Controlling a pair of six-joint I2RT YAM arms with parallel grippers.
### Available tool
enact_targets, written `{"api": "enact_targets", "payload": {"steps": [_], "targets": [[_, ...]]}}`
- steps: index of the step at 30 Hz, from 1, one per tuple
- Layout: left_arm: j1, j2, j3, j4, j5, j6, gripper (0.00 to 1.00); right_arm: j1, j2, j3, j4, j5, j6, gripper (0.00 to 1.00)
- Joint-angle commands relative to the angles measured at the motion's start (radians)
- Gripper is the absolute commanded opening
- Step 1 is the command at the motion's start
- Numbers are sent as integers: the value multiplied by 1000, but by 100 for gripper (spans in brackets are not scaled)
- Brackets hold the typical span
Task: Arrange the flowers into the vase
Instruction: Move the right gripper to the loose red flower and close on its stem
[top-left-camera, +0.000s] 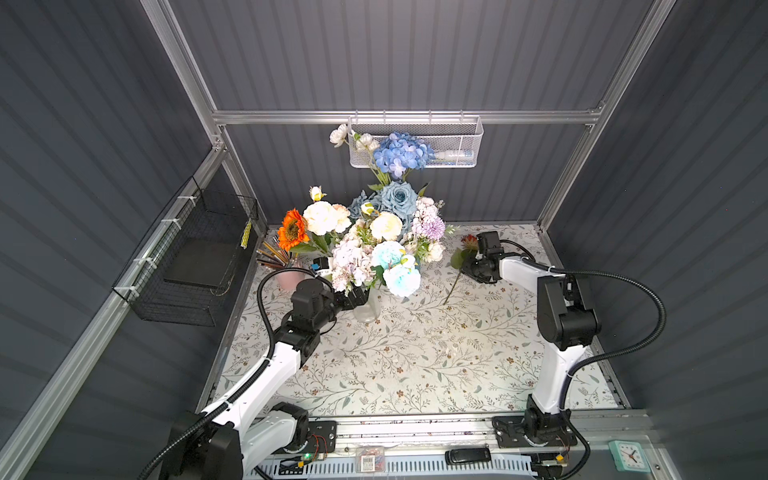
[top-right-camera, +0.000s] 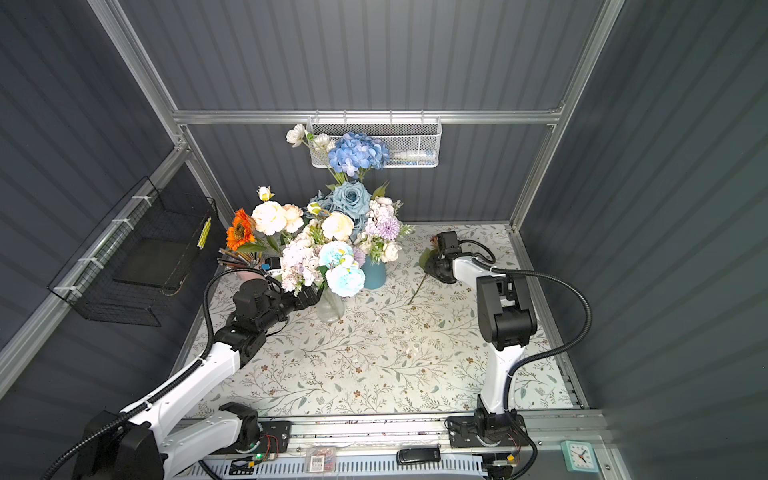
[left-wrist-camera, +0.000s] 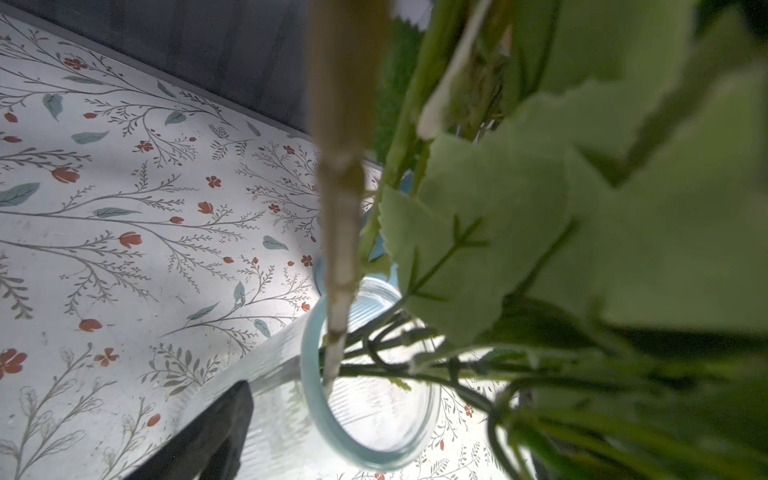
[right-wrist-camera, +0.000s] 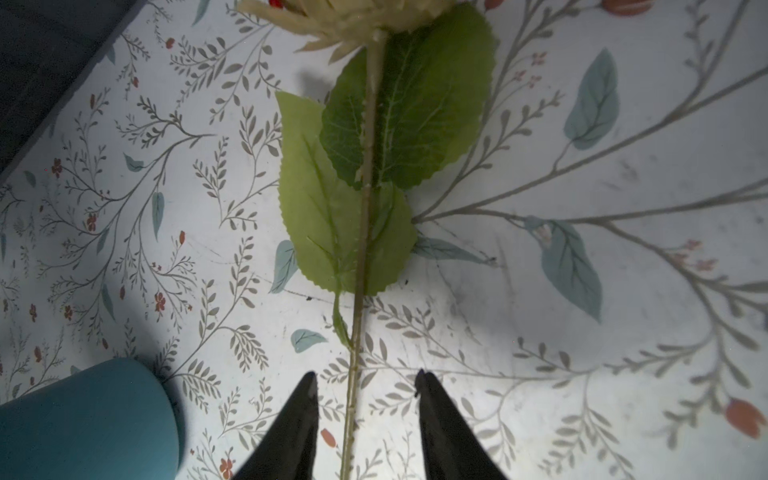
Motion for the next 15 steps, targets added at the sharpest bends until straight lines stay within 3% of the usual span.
{"api": "enact_targets", "payload": {"steps": [1, 15], "targets": [[1, 2, 12, 32, 22, 9, 100, 1, 46, 65, -69, 27, 30, 39], [1, -27, 9, 7, 54, 9, 100, 19, 240, 352, -394, 78, 15, 27]]}}
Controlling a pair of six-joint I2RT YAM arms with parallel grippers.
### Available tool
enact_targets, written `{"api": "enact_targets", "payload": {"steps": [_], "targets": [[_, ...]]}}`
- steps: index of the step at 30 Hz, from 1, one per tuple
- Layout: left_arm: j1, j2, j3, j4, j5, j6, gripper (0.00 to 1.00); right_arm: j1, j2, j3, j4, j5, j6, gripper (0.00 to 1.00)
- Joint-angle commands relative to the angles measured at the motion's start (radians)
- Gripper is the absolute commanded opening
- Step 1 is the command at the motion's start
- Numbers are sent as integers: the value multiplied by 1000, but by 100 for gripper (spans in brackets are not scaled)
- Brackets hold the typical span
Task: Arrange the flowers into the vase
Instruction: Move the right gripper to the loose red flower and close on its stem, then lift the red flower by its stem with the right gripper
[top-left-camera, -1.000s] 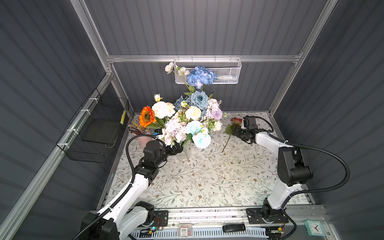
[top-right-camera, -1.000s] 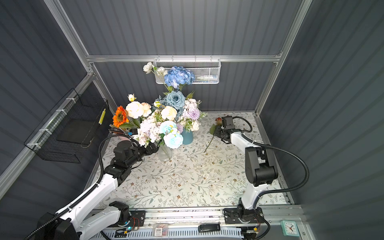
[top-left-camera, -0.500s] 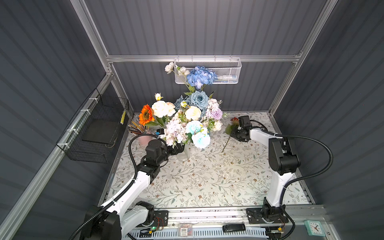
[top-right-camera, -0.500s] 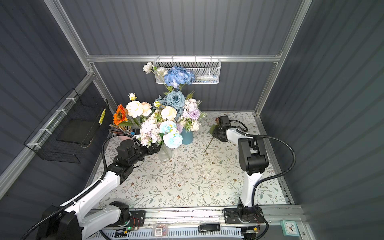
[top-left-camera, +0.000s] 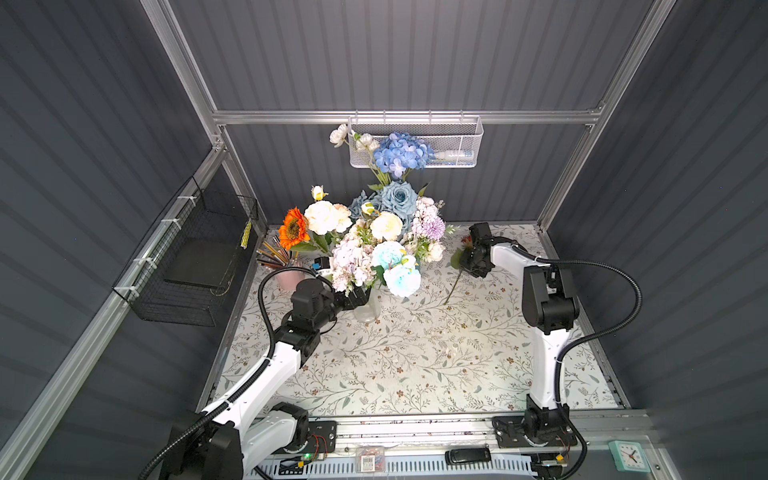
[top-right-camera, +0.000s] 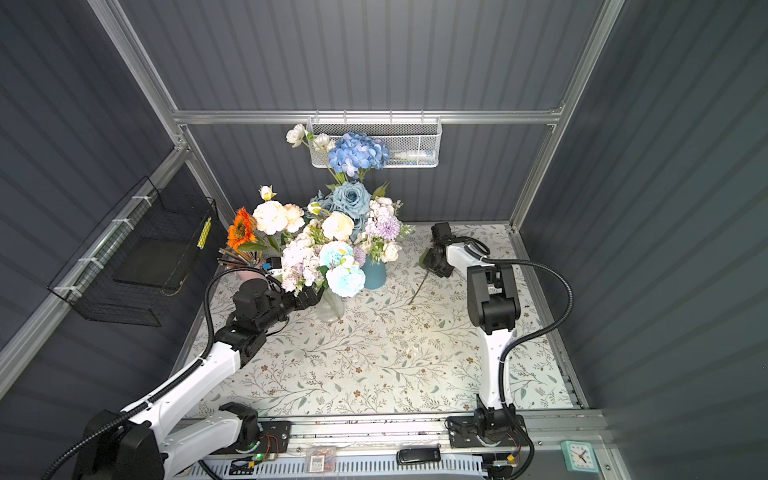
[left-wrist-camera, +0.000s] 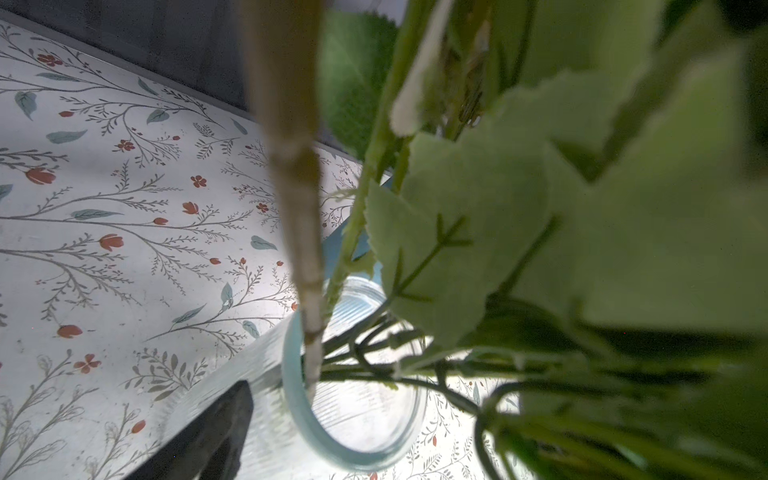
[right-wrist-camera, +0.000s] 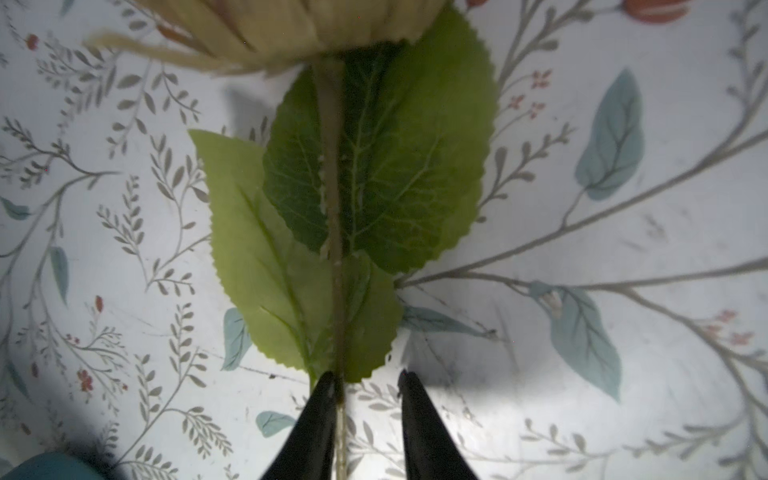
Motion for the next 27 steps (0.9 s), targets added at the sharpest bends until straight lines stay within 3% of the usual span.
{"api": "enact_targets", "payload": {"steps": [1, 11, 21, 27], "targets": [[1, -32, 10, -9, 21, 11, 100, 13, 44, 48, -128, 20, -15, 25], [1, -98, 18, -122, 5, 31, 100, -13, -39, -95, -20, -47, 19, 1], [1, -224, 31, -330, -5, 76, 100, -43, -244, -261, 21, -98, -38, 0], [1, -268, 15, -383, -36, 60, 100, -38, -381, -504, 64, -152, -88, 0]]}}
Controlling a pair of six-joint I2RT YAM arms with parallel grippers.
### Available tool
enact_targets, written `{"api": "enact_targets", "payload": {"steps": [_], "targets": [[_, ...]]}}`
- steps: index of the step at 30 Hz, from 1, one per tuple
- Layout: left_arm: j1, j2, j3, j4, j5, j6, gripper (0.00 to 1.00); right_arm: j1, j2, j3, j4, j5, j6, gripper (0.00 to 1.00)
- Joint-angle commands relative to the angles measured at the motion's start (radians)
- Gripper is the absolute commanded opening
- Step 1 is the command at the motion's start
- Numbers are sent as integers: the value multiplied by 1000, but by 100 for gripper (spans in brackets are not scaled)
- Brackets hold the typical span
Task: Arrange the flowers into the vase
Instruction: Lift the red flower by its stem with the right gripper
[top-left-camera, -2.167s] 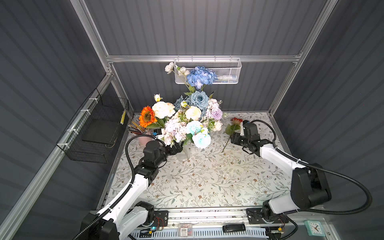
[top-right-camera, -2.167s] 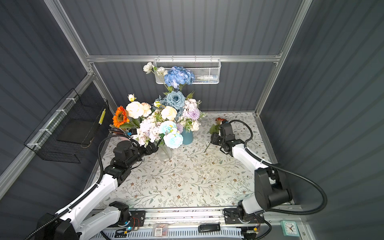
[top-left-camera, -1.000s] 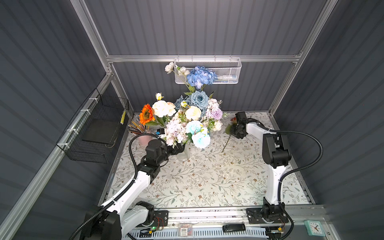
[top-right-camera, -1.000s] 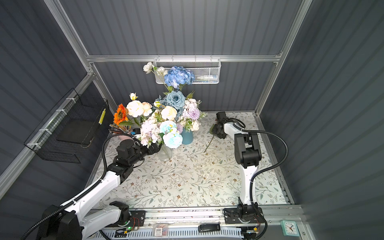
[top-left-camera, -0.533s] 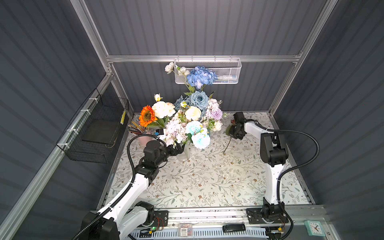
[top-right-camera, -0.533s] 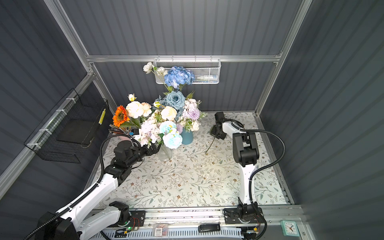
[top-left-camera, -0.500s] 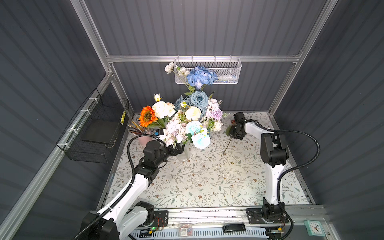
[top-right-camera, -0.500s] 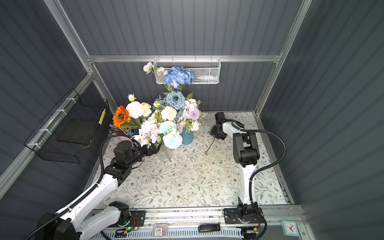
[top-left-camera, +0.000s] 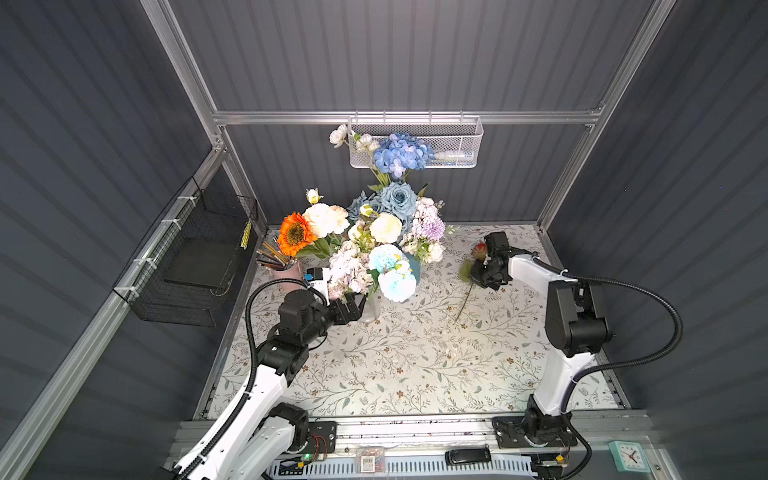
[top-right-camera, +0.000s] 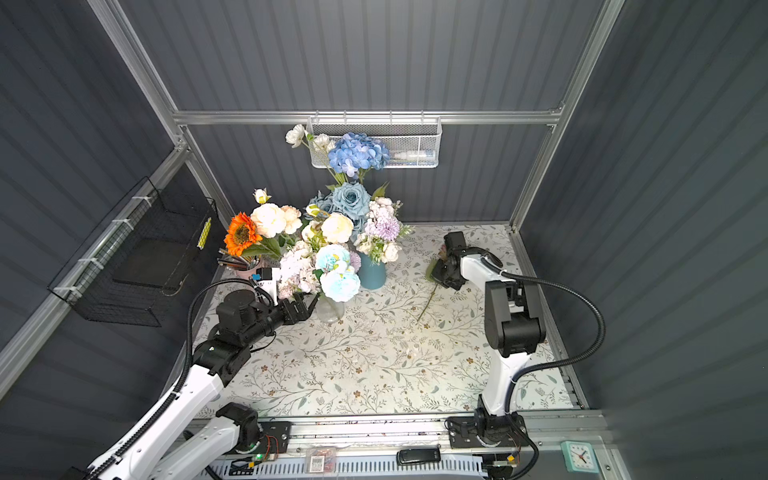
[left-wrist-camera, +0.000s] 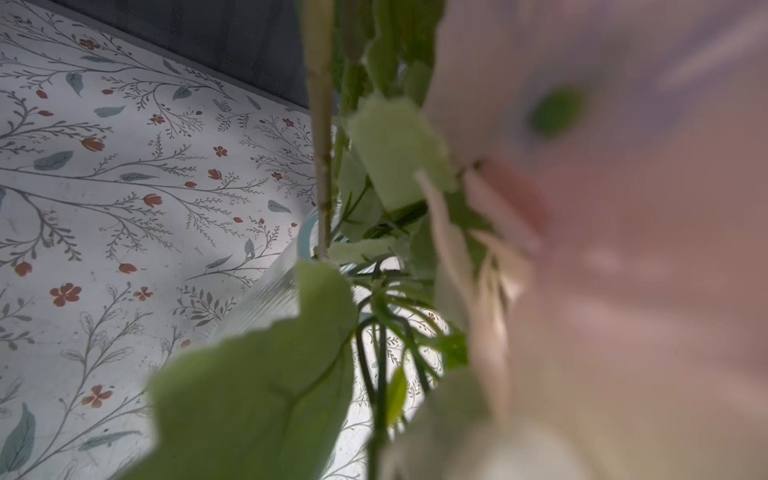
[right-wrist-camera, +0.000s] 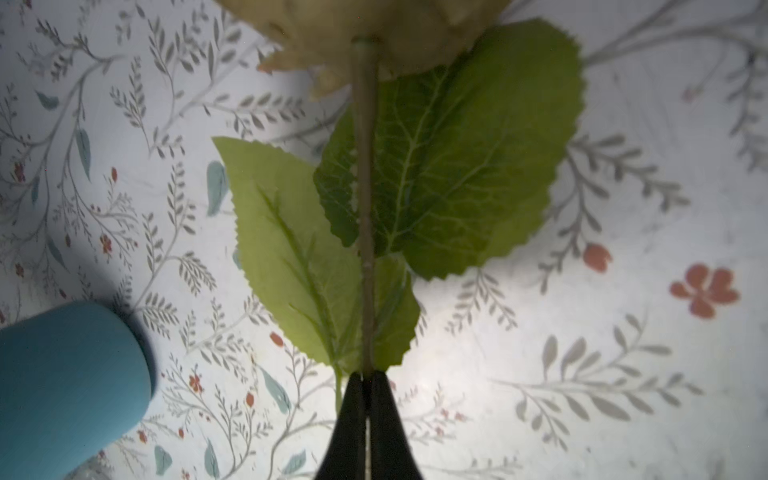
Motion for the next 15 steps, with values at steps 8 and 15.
{"api": "enact_targets", "payload": {"steps": [8, 15], "targets": [[1, -51, -10, -87, -17, -26, 100, 35, -217, -377, 59, -72, -62, 0], [1, -94, -4, -188, -27, -25, 100, 89, -257, -444, 38, -68, -89, 12]]}}
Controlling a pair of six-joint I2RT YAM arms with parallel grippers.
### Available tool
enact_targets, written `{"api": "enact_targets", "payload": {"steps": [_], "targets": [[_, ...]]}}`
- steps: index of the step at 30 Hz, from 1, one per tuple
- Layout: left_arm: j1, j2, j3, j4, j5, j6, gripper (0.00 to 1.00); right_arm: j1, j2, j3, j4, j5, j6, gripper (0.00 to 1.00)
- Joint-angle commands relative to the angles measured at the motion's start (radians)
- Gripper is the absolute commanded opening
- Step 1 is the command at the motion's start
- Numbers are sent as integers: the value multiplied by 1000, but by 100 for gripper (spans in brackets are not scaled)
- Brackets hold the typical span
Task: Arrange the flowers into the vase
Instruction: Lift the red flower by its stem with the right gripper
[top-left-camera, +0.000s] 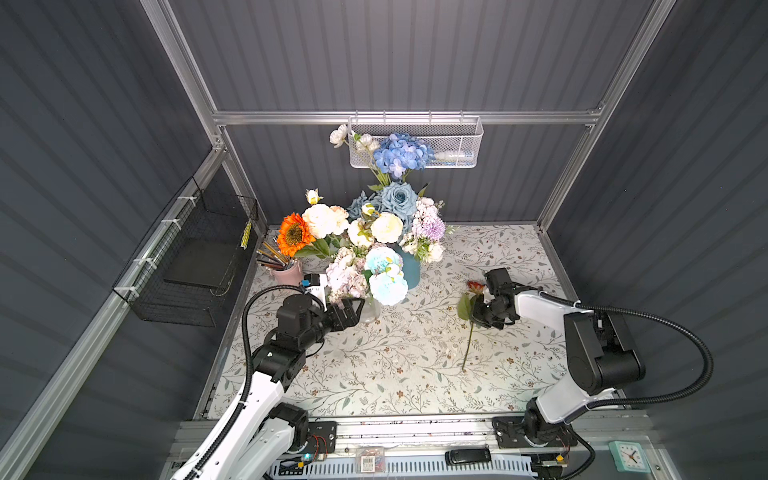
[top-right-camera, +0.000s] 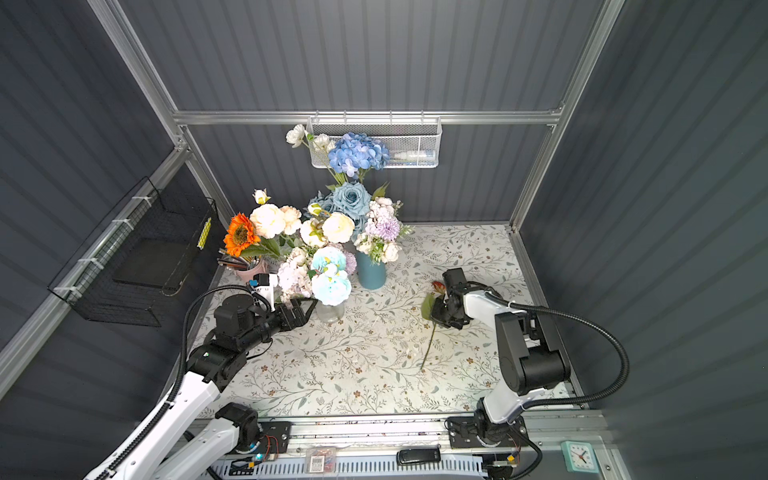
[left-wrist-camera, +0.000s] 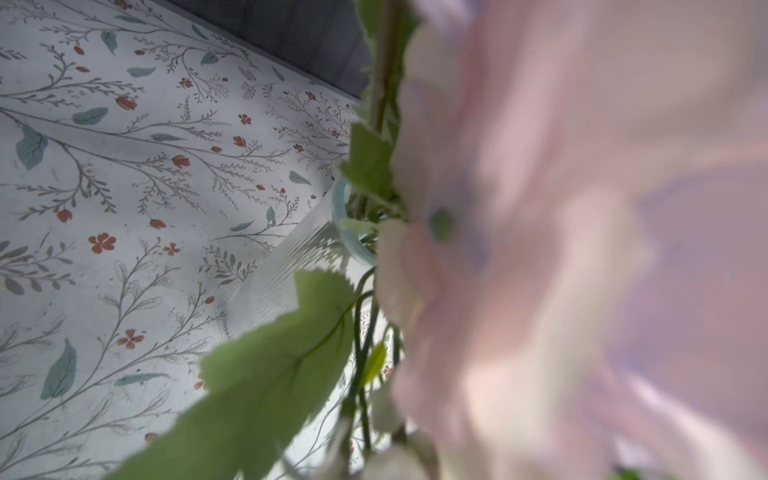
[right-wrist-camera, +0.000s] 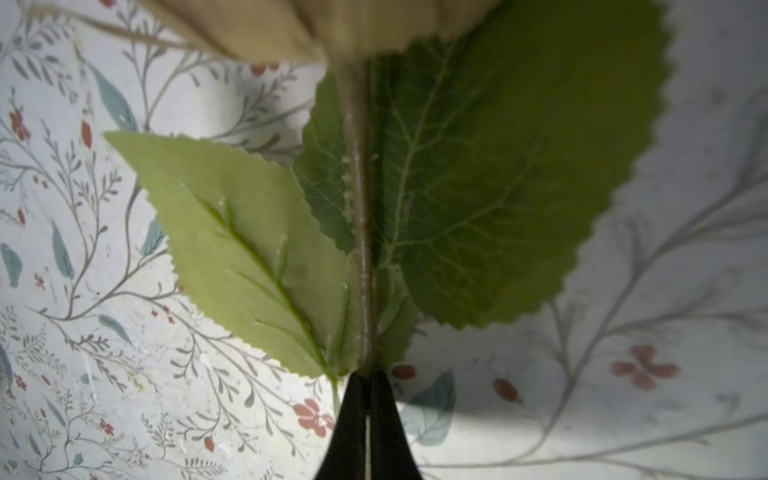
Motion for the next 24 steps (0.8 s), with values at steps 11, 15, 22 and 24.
{"api": "enact_targets", "payload": {"steps": [11, 15, 22, 24], "targets": [[1, -90, 50, -213, -8, 54, 100, 20, -26, 78, -99, 43, 1, 41], [1, -106, 63, -275, -15, 76, 100, 38, 4, 102, -65, 39, 24, 43], [2, -123, 33, -310, -85, 47, 100, 43, 116, 172, -72, 75, 55, 45], [1, -135, 12, -301, -109, 34, 100, 43, 132, 173, -82, 89, 55, 43]]}}
